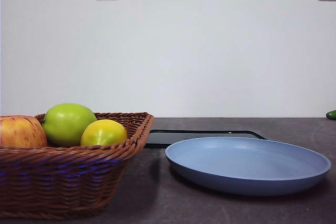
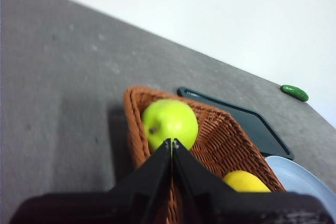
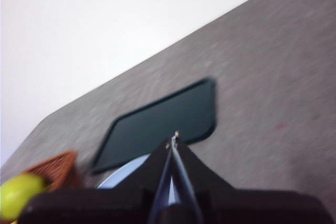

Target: Take the lemon from the basket,put the lemon in the plate,hand out the plate

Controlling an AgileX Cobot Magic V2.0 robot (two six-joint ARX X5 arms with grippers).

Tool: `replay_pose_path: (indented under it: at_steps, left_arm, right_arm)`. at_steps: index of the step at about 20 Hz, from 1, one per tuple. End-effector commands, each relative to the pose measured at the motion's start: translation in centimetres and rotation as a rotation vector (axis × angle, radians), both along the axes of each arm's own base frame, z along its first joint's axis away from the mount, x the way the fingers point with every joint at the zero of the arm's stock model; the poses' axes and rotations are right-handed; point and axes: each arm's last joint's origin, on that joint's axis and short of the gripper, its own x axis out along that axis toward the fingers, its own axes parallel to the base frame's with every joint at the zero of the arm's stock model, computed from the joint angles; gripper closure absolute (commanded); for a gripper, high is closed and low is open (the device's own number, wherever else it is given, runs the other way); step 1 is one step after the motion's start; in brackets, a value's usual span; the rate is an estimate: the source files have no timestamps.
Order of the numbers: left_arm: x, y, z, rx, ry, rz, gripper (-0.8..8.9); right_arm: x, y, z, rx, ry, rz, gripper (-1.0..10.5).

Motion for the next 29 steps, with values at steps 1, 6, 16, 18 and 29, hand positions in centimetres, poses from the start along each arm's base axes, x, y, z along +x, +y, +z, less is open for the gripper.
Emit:
replay_pose_path:
  at_steps: [1, 6, 16, 18, 29]
  left_arm:
    - [-0.2, 0.0, 0.6, -0.059, 0.029, 0.006, 8.06]
    - [-0.6, 0.0, 3.0, -0.051, 0.049, 0.005, 8.06]
    - [0.3, -0.1, 8.7, 0.096, 0.106, -0.059, 8.06]
    - [0.8, -0.2, 9.8, 0.122, 0.119, -0.094, 8.06]
    - [4.0, -1.3, 15.2, 0.173, 0.252, -0.377, 8.06]
  right_arm:
    - [-0.3, 0.0, 0.7, 0.048, 0.044, 0.009, 9.4]
    - [-0.7, 0.0, 2.5, 0.041, 0.109, 0.009, 9.4]
    - [-0.3, 0.0, 7.6, -0.124, 0.224, 0.041, 9.4]
    - [0.1, 0.1, 8.6, -0.159, 0.251, 0.052, 9.4]
    - [3.9, 0.5, 12.6, -0.341, 0.567, 0.270, 9.3]
